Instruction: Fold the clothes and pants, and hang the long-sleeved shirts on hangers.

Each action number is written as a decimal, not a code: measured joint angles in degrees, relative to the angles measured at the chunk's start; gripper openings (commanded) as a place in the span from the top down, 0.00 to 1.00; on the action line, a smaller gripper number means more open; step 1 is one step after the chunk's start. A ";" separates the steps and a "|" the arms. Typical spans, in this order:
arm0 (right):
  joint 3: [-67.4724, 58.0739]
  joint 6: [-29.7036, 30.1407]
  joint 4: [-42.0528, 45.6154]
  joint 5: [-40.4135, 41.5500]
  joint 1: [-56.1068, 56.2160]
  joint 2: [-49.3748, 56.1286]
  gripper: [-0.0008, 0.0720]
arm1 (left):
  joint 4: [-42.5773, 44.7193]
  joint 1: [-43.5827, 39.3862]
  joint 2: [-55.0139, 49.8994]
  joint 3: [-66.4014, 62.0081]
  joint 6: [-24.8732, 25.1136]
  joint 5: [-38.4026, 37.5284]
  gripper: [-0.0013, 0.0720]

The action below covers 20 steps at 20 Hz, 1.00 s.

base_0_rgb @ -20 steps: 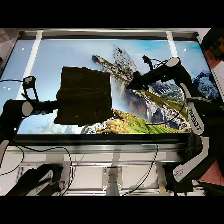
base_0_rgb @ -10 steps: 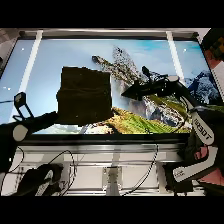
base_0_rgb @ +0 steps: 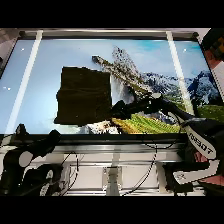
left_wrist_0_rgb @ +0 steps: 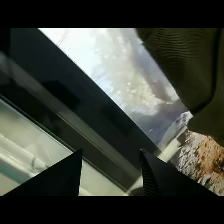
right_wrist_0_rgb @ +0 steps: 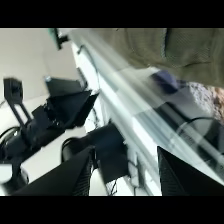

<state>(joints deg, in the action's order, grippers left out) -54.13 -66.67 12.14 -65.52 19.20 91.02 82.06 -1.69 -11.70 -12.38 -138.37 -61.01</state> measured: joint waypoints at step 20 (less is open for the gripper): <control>2.49 -7.52 -4.20 27.10 12.15 -4.87 0.38 | 4.66 0.00 -26.99 5.42 -17.94 50.77 0.52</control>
<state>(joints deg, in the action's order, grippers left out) -51.64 -74.19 7.94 -38.41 31.35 86.15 86.72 -1.69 -38.70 -6.96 -156.31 -10.24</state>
